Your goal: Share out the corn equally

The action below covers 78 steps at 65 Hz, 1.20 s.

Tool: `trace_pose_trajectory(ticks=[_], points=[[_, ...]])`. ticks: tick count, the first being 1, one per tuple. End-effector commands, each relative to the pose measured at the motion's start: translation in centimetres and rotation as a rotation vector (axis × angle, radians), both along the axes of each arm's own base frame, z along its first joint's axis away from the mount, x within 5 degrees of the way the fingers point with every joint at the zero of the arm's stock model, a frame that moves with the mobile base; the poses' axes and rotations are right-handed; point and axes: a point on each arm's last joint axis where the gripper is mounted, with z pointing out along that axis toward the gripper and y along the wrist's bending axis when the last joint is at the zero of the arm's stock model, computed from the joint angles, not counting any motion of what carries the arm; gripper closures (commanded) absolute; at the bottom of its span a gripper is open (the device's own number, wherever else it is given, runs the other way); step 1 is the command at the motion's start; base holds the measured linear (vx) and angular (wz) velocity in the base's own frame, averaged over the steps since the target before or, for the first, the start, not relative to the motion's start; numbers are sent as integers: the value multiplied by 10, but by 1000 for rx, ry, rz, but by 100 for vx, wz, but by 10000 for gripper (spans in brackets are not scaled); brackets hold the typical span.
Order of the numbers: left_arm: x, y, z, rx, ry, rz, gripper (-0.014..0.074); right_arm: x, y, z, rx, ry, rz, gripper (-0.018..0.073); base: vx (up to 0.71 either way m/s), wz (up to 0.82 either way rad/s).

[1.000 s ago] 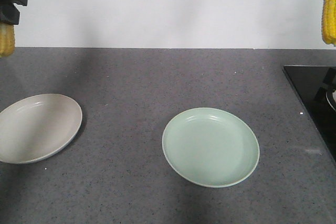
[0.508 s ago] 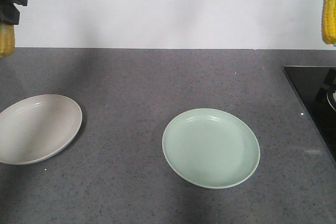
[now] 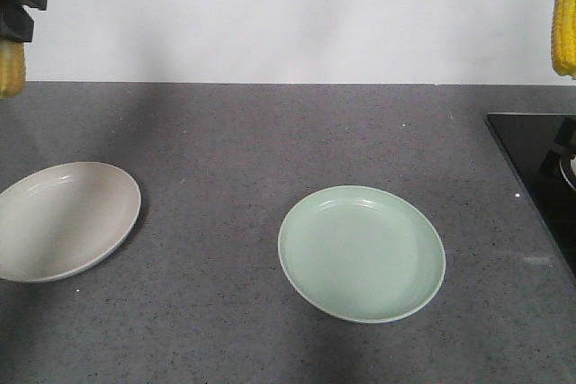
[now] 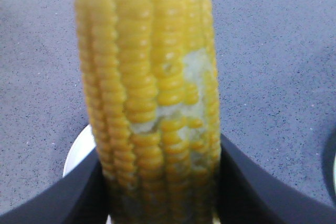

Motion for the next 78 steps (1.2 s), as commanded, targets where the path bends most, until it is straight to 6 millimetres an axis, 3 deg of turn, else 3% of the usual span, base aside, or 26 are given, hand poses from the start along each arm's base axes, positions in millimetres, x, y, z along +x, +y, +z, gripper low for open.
trace_pose_trajectory(ticks=[1,78], points=[[-9,3,21,-20,-113,0,590,-18,4,17,8,-56,14,405,0,0],[-9,3,21,-20,-113,0,590,-18,4,17,8,-56,14,405,0,0]])
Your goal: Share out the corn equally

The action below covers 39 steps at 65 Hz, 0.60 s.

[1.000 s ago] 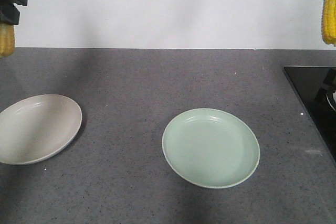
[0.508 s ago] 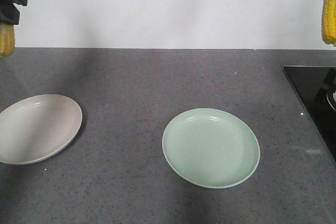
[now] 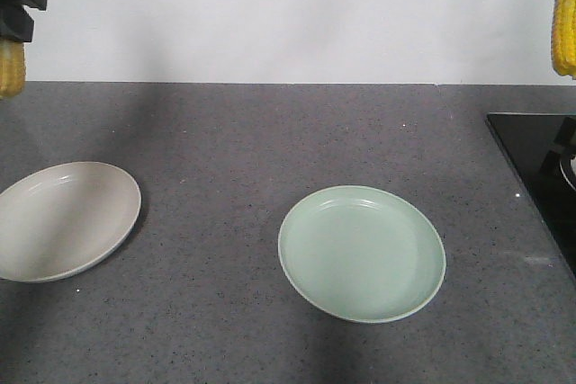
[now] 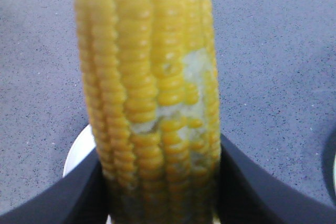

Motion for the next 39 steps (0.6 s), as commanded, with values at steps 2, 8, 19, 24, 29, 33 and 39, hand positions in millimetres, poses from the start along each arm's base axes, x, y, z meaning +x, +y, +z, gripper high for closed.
trace_pose_trajectory(ticks=[2,8,19,24,29,33,39], points=[[-9,3,21,-20,-113,0,590,-18,4,17,8,-56,14,405,0,0],[-9,3,21,-20,-113,0,590,-18,4,17,8,-56,14,405,0,0],[-9,3,21,-20,-113,0,590,-18,4,17,8,-56,14,405,0,0],[-9,3,21,-20,-113,0,590,-18,4,17,12,-56,16,405,0,0],[-9,3,21,-20,-113,0,590,-18,5,18,23,-57,21,405,0,0],[-9,3,21,-20,-113,0,590,-19,7,18,38,-57,28,405,0,0],[-9,3,21,-20,-113,0,590,-19,9,19,59,-60,41,405,0,0]])
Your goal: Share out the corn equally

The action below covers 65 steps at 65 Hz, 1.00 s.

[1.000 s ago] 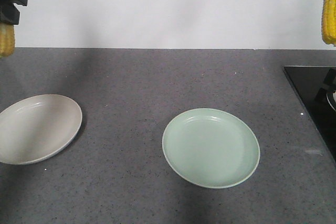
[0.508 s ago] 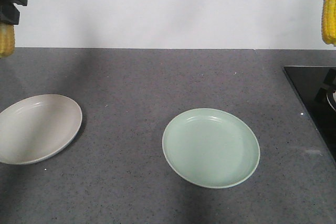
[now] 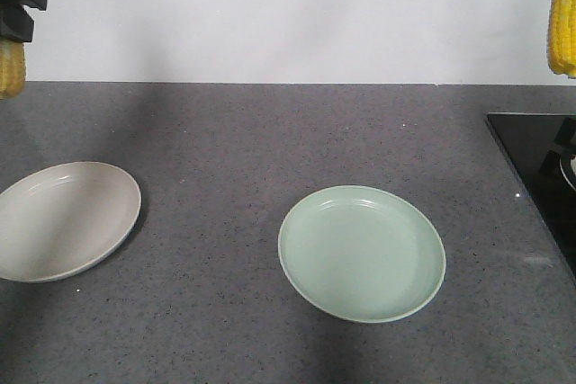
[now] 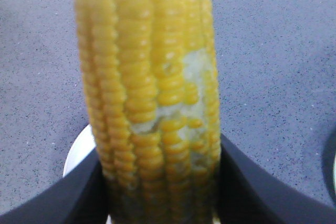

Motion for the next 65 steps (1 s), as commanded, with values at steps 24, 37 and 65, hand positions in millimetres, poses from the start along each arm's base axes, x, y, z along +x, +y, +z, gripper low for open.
trace_pose_trajectory(ticks=[24,37,65], points=[[-9,3,21,-20,-115,0,590,5,44,-2,-18,17,129,405,0,0],[-9,3,21,-20,-115,0,590,25,75,-25,-80,101,154,405,0,0],[-9,3,21,-20,-113,0,590,35,108,-102,-149,368,242,405,0,0]])
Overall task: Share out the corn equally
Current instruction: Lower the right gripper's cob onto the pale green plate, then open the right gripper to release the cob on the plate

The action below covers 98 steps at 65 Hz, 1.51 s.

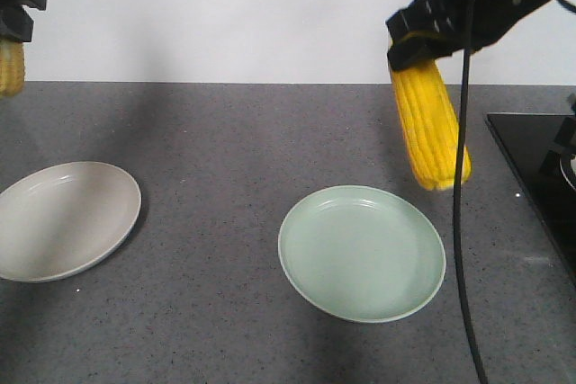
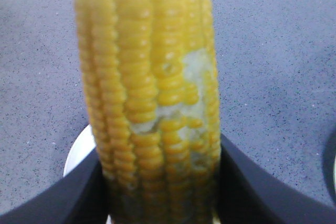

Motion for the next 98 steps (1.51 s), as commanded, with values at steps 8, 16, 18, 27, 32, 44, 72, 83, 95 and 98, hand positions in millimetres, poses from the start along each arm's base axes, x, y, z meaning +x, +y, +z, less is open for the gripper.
trace_pose_trajectory(ticks=[8,16,18,27,32,44,72,83,95,98], points=[[-9,3,21,-20,-114,0,590,-12,-3,-21,-16,70,19,405,0,0],[-9,3,21,-20,-114,0,590,-9,-1,-40,-5,84,3,405,0,0],[-9,3,21,-20,-114,0,590,-8,-1,-43,-2,88,0,405,0,0],[-9,3,21,-20,-114,0,590,-6,2,-56,33,114,0,405,0,0],[-9,3,21,-20,-114,0,590,-5,5,-61,57,133,14,405,0,0],[-9,3,21,-20,-114,0,590,4,11,-75,100,187,21,405,0,0],[-9,3,21,-20,-114,0,590,16,17,-107,109,317,33,405,0,0],[-9,3,21,-20,-114,0,590,18,18,-112,108,331,32,400,0,0],[-9,3,21,-20,-114,0,590,19,18,-113,107,336,31,375,0,0],[-9,3,21,-20,-114,0,590,19,18,-113,107,336,31,364,0,0]])
